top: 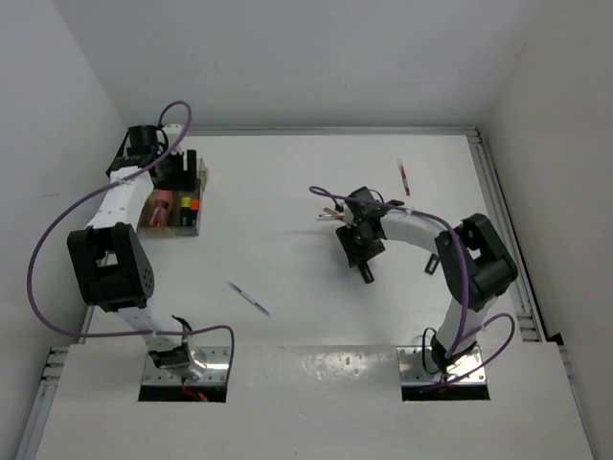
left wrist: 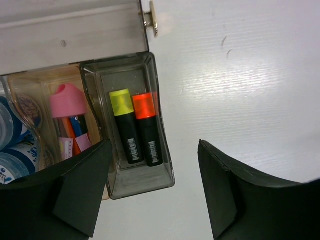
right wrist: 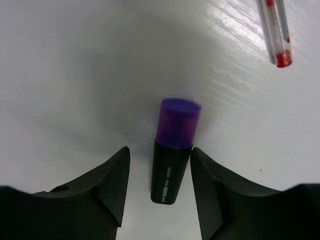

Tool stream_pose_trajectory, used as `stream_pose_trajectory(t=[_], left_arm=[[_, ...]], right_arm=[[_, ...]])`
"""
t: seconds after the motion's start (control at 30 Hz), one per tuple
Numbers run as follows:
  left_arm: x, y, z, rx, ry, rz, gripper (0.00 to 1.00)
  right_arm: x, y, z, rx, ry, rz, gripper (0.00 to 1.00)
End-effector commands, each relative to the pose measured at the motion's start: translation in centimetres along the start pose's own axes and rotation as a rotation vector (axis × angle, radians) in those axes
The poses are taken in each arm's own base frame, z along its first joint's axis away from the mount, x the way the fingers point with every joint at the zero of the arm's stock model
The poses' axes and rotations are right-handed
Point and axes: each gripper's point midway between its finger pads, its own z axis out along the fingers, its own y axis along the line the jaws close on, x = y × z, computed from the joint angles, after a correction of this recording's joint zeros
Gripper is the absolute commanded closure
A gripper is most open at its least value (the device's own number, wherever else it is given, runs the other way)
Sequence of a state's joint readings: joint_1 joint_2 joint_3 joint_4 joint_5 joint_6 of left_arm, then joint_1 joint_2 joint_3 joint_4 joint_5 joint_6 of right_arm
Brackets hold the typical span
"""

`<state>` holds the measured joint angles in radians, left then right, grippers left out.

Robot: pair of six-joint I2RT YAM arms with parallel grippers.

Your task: Sort the stationery into containers

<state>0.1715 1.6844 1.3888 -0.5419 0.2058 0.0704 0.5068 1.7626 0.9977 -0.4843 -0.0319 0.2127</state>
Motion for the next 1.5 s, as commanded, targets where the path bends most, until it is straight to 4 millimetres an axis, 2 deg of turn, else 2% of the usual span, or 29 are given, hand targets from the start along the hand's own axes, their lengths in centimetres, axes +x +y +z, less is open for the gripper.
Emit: stream_pose_trajectory(t=[0.0,0.1,0.17,0.2,0.27,0.33,0.37,0.43,0.47,0.5,0.53,0.57,0.6,0.63,0.67,0.7,0.77,0.8,0.87,0.9,1.0,1.17,1.33,1.47], left_arm=[[-4.6,-1.6,-3.6,0.038,-0.164,0.052,0.24],[-5.1,-2.4,-4.7,0.068,-0.227,0.075,0.23],[-6.0,-3.4,-5.6,0.101,-0.283,0.097,0.23],[-5.6,-3.7,-5.6,0.116,-0.287,0.101,0.23],[-6.1,-4.6,-6.5,0.15,-0.329,0.119,0.23],[-6.1,-6.6,-7.0,0.244,-0.37,0.151,0.24],[-6.3,-8.1,-7.9,0.316,-0.41,0.178,0.24],[-6.0,-10.4,-9.2,0.415,-0.439,0.196,0.25],[-5.2,-12.2,-9.5,0.513,-0.442,0.203,0.25],[-4.7,-13.3,-9.8,0.563,-0.436,0.182,0.25],[-4.4,-15.2,-10.7,0.624,-0.434,0.164,0.25],[-3.6,-16.7,-11.1,0.682,-0.425,0.146,0.25],[-3.4,-17.7,-11.4,0.707,-0.426,0.148,0.25],[-3.3,-19.9,-12.6,0.755,-0.444,0.182,0.25],[-2.9,-20.8,-12.8,0.774,-0.436,0.179,0.23],[-2.5,-22.6,-13.4,0.809,-0.433,0.207,0.22],[-2.3,-24.0,-13.5,0.815,-0.42,0.223,0.21],[-1.8,-25.4,-13.6,0.845,-0.401,0.242,0.21],[-2.0,-26.4,-13.6,0.832,-0.388,0.245,0.21],[-1.6,-27.5,-13.4,0.844,-0.369,0.253,0.21],[-1.6,-28.8,-12.9,0.843,-0.355,0.243,0.21],[-1.7,-30.6,-12.9,0.881,-0.328,0.223,0.2],[-2.2,-31.1,-11.5,0.865,-0.311,0.169,0.19],[-2.1,-32.2,-11.8,0.935,-0.288,0.126,0.2]], right_arm=[[-1.5,-0.7,0.0,0.063,-0.01,-0.032,0.51],[-1.4,-1.2,0.4,0.089,0.007,-0.038,0.53],[-1.1,-1.4,0.7,0.1,0.023,-0.041,0.57],[-1.0,-1.4,0.9,0.096,0.028,-0.039,0.61],[-1.0,-1.7,1.1,0.098,0.02,-0.037,0.75],[-1.2,-1.7,1.0,0.088,0.016,-0.034,0.87],[-1.6,-1.3,0.6,0.056,0.001,-0.022,0.95],[-3.2,-0.3,-0.8,-0.03,-0.035,0.012,1.0],[-4.5,0.4,-2.2,-0.078,-0.072,0.021,1.0],[-6.8,1.9,-3.9,-0.164,-0.127,0.043,1.0],[-8.0,2.3,-5.1,-0.198,-0.159,0.065,1.0],[-10.7,3.0,-7.5,-0.232,-0.232,0.113,1.0],[-12.1,3.8,-9.0,-0.282,-0.273,0.133,1.0],[-13.7,4.0,-10.3,-0.31,-0.329,0.164,1.0],[-15.4,4.6,-12.4,-0.344,-0.389,0.241,1.0],[-16.3,4.8,-13.4,-0.375,-0.422,0.28,1.0],[-18.7,5.5,-15.6,-0.437,-0.518,0.369,1.0],[-19.9,5.7,-16.6,-0.43,-0.583,0.379,1.0],[-21.0,6.1,-17.9,-0.411,-0.634,0.411,1.0],[-21.3,6.7,-18.0,-0.409,-0.641,0.412,1.0],[-22.1,7.6,-18.8,-0.426,-0.658,0.47,1.0],[-22.1,8.5,-18.8,-0.42,-0.652,0.497,1.0],[-22.0,9.2,-19.0,-0.442,-0.643,0.509,1.0],[-22.2,9.8,-19.5,-0.442,-0.655,0.489,1.0]])
